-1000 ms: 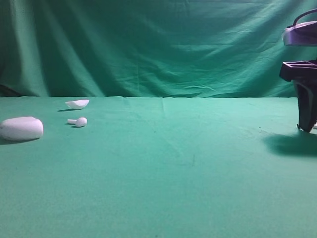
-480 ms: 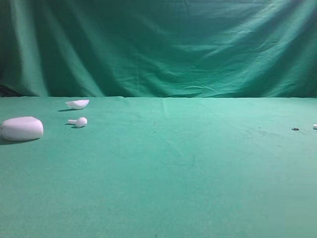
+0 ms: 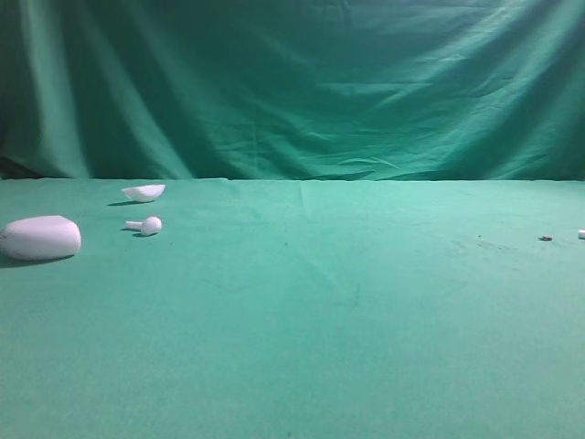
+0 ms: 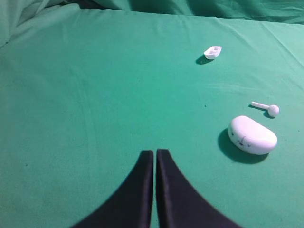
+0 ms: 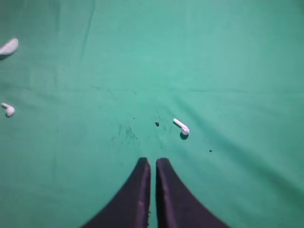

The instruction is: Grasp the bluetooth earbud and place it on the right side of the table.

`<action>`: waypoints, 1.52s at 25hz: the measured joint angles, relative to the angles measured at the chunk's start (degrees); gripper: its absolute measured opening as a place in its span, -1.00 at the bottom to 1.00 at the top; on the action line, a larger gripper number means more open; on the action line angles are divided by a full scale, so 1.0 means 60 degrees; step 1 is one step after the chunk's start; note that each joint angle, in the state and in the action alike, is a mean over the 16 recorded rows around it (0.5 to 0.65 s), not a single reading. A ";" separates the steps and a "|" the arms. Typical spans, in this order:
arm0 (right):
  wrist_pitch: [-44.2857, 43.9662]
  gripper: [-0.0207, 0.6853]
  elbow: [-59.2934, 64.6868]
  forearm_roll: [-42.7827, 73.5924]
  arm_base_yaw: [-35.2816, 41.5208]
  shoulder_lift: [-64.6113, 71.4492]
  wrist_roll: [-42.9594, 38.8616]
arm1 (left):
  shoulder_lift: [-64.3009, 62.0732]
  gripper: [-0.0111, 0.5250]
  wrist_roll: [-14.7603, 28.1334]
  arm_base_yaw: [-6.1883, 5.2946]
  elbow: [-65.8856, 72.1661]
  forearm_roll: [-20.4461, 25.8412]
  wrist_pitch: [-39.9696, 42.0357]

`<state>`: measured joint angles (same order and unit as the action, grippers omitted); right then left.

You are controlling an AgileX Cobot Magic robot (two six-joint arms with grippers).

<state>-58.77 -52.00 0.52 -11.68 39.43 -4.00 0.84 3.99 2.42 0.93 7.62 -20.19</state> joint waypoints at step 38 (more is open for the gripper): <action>0.5247 -0.94 0.6506 0.0168 0.0734 -0.6374 0.0699 | 0.0000 -0.96 0.0000 0.0000 0.0000 0.0000 0.0000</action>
<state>-27.29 -12.97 1.53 -7.28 1.19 0.19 0.84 3.99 2.42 0.93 7.62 -20.19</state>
